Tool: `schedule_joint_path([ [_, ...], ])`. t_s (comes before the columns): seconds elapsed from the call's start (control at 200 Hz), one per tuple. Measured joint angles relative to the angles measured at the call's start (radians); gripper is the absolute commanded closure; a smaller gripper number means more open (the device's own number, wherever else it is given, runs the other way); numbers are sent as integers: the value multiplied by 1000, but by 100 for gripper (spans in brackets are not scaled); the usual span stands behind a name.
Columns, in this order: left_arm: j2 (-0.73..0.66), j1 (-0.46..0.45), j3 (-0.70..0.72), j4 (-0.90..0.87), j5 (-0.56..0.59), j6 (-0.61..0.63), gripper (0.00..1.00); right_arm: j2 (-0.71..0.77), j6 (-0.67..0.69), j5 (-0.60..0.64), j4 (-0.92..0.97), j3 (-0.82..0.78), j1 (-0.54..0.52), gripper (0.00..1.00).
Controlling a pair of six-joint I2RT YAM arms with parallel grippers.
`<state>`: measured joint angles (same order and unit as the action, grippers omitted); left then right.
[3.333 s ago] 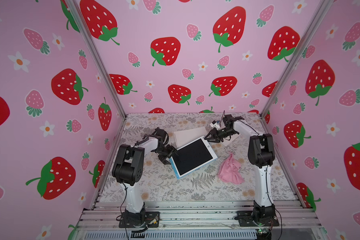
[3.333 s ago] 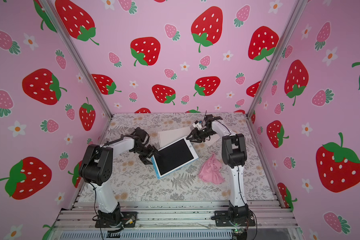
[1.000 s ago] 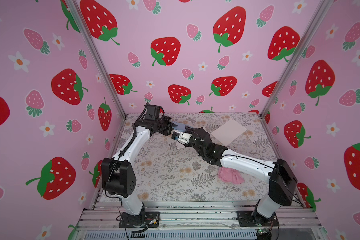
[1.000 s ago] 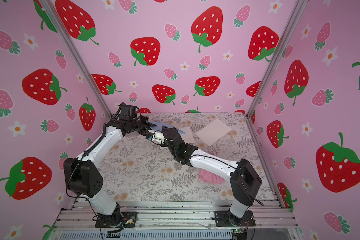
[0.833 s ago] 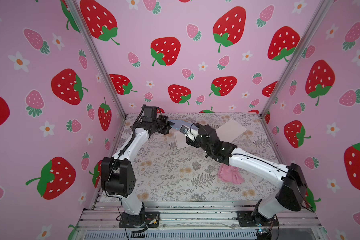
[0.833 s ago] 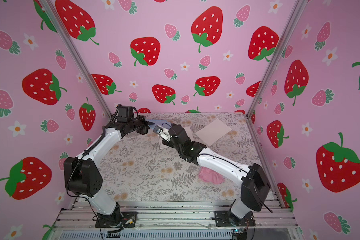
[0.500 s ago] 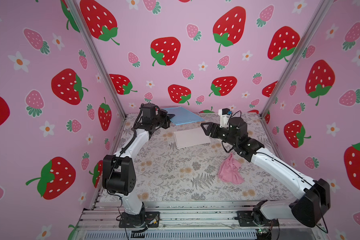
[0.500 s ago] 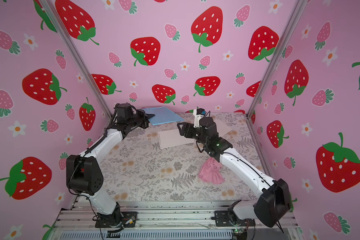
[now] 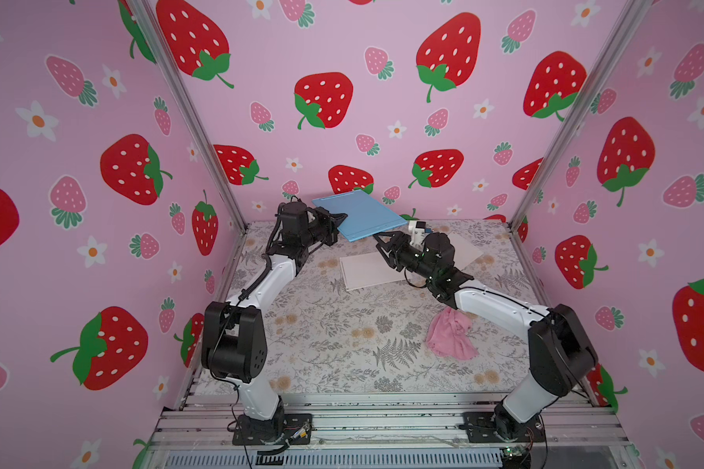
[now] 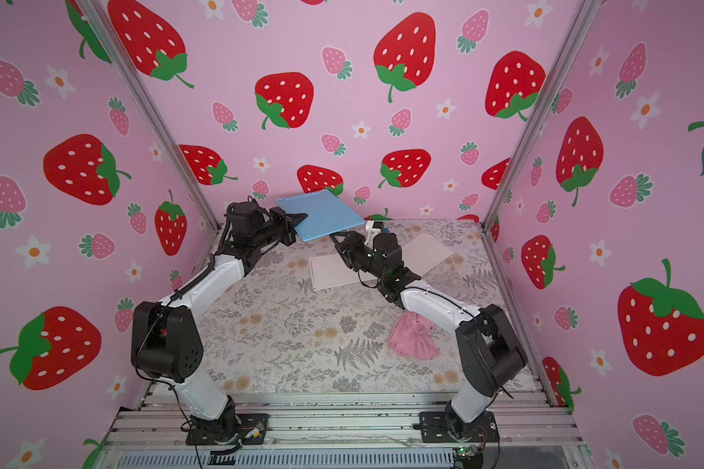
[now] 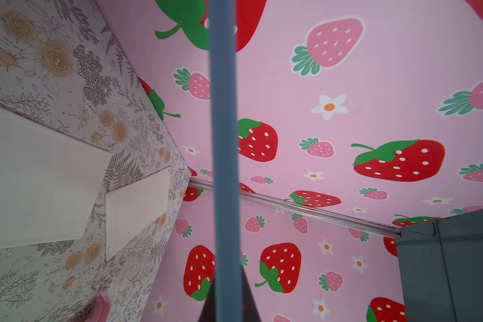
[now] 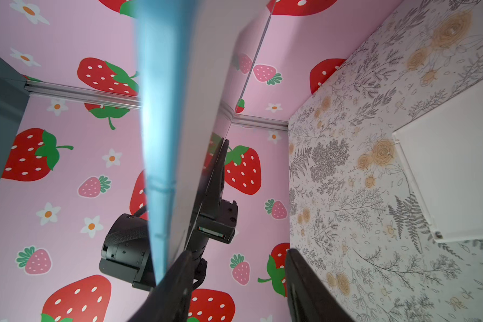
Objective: Wipe the drawing tablet
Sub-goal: Adjust the drawing tablet at the center of the board.
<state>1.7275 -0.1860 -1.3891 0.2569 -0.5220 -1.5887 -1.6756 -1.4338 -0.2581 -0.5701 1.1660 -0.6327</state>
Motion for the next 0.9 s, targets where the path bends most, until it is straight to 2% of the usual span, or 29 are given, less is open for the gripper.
schedule_joint_path([
  [0.17,0,0,7,12,2,-7,100,-9,-21,2,-10,3,-1,43],
  [0.32,0,8,8,16,-2,-6,100,34,-12,-17,45,-25,-2,24],
  [0.485,0,18,24,13,-3,0,100,232,19,-21,98,-163,-7,0],
  [0.605,0,19,24,10,-3,4,100,290,15,1,85,-184,-11,1],
  [0.66,0,18,24,10,-3,5,100,268,3,11,50,-175,-11,0],
  [0.74,0,13,24,9,-3,6,100,187,-24,28,-9,-143,-11,5],
  [0.84,0,6,24,9,-3,6,100,57,-55,43,-56,-69,-11,15],
  [0.9,-1,2,28,10,-3,6,100,-4,-69,50,-69,-23,-11,27],
])
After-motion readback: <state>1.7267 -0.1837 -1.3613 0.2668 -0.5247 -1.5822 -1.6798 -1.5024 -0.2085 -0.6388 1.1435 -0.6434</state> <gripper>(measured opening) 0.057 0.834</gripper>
